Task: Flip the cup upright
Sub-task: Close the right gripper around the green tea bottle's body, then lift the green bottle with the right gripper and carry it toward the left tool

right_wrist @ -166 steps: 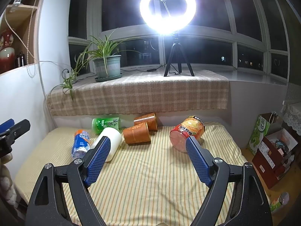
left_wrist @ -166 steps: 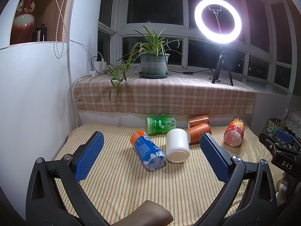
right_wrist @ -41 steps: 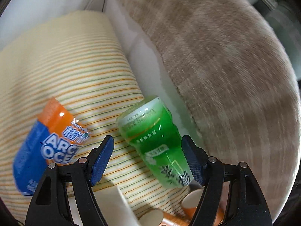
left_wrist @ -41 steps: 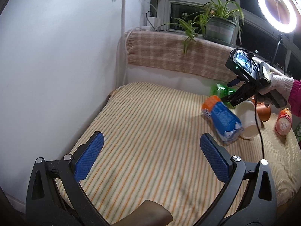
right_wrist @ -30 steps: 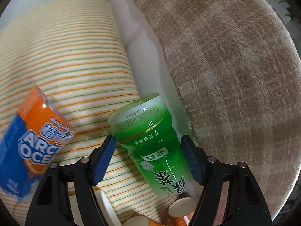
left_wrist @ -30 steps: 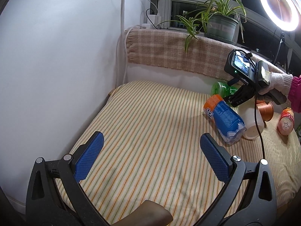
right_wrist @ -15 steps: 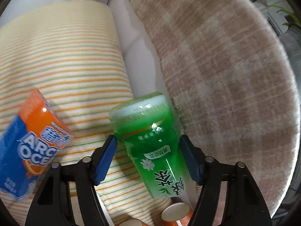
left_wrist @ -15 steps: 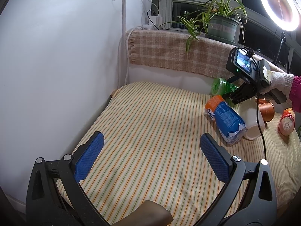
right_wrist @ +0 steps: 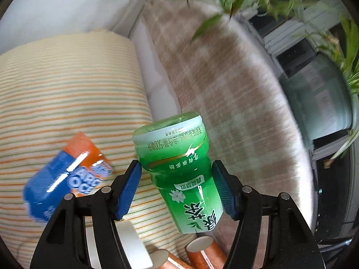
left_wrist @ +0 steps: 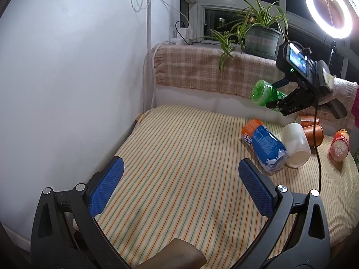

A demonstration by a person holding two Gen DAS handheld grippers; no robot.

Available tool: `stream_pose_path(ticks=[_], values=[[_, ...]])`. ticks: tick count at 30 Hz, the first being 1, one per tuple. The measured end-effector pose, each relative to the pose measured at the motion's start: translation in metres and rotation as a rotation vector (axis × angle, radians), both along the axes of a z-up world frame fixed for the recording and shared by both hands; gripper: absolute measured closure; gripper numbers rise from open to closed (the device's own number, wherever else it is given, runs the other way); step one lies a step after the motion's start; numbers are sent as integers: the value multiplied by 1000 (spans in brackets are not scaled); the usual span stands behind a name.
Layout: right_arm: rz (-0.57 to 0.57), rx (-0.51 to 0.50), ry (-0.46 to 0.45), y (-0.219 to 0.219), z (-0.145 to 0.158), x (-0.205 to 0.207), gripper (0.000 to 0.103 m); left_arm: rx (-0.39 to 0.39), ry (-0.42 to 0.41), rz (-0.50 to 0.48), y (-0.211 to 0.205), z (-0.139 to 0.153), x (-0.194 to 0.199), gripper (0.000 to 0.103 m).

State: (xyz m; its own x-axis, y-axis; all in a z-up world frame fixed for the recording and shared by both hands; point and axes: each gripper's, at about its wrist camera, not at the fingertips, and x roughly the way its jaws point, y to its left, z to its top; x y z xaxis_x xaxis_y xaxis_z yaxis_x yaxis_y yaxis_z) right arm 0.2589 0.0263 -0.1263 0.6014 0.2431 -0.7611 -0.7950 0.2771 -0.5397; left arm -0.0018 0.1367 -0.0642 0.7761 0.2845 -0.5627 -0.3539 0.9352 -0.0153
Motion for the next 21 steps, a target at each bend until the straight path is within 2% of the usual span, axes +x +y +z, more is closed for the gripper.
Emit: stream_pose_path(ticks=[7, 13, 16, 19, 21], values=[[87, 33, -17, -23, 32, -72, 39, 19, -26, -11, -8, 12, -15, 0], [174, 14, 7, -55, 43, -142, 39, 26, -32, -43, -19, 18, -29, 0], [199, 5, 42, -71, 40, -167, 39, 7, -26, -84, -26, 18, -34, 0], [224, -10, 87, -82, 23, -187, 39, 1, -12, -115, -34, 16, -36, 0], [230, -42, 104, -87, 8, -199, 39, -30, 7, -145, -38, 14, -35, 0]])
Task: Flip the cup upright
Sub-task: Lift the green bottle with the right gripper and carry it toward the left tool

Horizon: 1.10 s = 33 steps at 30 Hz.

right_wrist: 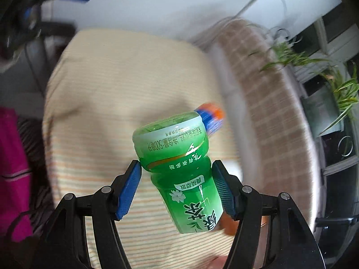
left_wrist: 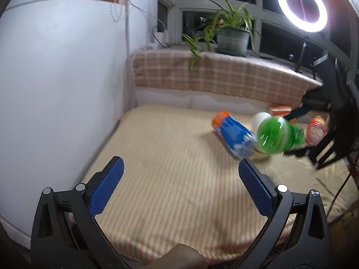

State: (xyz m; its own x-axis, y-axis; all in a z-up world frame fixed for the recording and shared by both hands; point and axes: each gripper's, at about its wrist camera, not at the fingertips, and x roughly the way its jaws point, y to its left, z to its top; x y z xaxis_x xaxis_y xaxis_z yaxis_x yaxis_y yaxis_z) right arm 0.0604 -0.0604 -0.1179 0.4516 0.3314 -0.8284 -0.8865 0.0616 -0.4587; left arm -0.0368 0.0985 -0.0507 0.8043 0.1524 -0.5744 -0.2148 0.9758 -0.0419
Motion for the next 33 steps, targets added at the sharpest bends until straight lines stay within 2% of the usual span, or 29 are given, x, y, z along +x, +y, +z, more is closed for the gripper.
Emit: stream_pose_path(ticks=[4, 8, 12, 17, 23, 28, 29, 33], values=[[11, -65, 19, -7, -33, -16, 39, -23, 24, -32, -7, -5, 1, 0], [19, -101, 43, -14, -51, -23, 38, -29, 42, -55, -12, -8, 1, 0], [7, -106, 48, -16, -57, -23, 37, -27, 46, -66, -16, -8, 2, 0], [-36, -60, 102, -20, -55, -19, 37, -12, 43, -81, -20, -5, 6, 0], [-115, 86, 153, -37, -32, -13, 36, -19, 70, -128, -21, -9, 14, 0], [-239, 307, 233, -79, -6, -17, 33, -37, 123, -238, -27, -13, 30, 0], [-293, 367, 238, -92, -3, -21, 33, -32, 129, -255, -30, -13, 33, 0], [-490, 497, 256, -126, -7, -40, 31, 0, 161, -363, -48, -12, 49, 0]])
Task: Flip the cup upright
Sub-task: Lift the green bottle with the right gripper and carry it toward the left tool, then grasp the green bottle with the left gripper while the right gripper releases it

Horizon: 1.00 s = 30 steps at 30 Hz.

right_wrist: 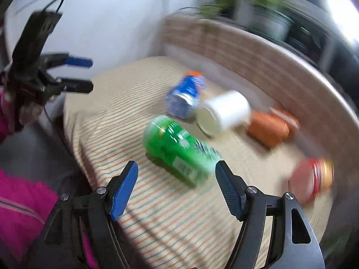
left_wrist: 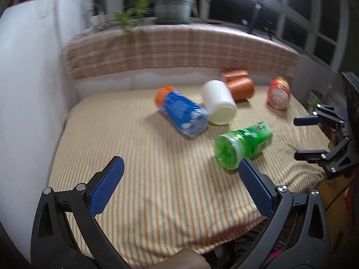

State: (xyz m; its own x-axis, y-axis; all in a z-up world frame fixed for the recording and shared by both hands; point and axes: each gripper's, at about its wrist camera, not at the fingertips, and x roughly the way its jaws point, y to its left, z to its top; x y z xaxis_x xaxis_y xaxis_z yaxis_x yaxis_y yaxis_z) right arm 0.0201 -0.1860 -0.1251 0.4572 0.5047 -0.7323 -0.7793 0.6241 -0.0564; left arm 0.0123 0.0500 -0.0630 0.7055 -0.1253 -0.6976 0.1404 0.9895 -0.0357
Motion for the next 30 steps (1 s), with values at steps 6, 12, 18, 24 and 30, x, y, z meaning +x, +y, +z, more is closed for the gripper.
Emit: stream_pose_path(ticks=[6, 12, 18, 24, 30], values=[[-318, 133, 99, -49, -19, -19, 29, 81, 29, -189, -42, 4, 23, 0], [-555, 244, 155, -93, -29, -32, 29, 195, 108, -448, -100, 0, 43, 0], [-637, 255, 131, -112, -29, -50, 29, 289, 200, -563, -141, -17, 64, 5], [-683, 251, 115, -124, -34, -60, 29, 396, 269, -629, -171, -39, 80, 8], [-718, 270, 120, -134, -38, -61, 29, 461, 282, -646, -185, -50, 97, 10]])
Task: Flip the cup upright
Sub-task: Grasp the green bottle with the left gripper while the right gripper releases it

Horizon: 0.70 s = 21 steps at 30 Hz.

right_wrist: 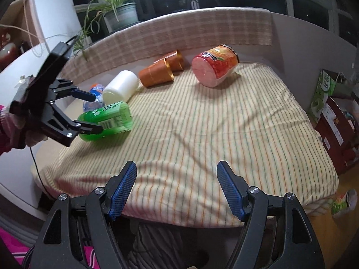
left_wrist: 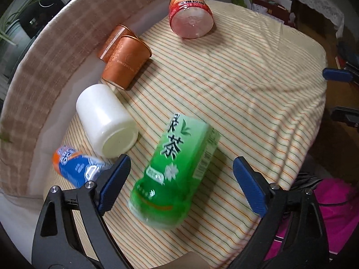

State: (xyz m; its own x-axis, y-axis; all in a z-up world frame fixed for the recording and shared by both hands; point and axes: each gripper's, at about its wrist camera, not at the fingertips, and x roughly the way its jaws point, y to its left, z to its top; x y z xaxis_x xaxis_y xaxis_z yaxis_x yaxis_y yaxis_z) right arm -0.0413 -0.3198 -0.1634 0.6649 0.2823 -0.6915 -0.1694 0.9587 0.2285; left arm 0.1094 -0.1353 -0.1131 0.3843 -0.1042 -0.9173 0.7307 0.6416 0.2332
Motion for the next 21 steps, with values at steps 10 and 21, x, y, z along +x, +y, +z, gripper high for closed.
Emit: stream_pose_path(ticks=[10, 21], values=[[-7, -6, -2, -2, -2, -1, 29, 48, 25, -11, -7, -14, 17, 25], [-8, 26, 24, -3, -7, 0, 29, 85, 77, -30, -11, -25, 28, 29]])
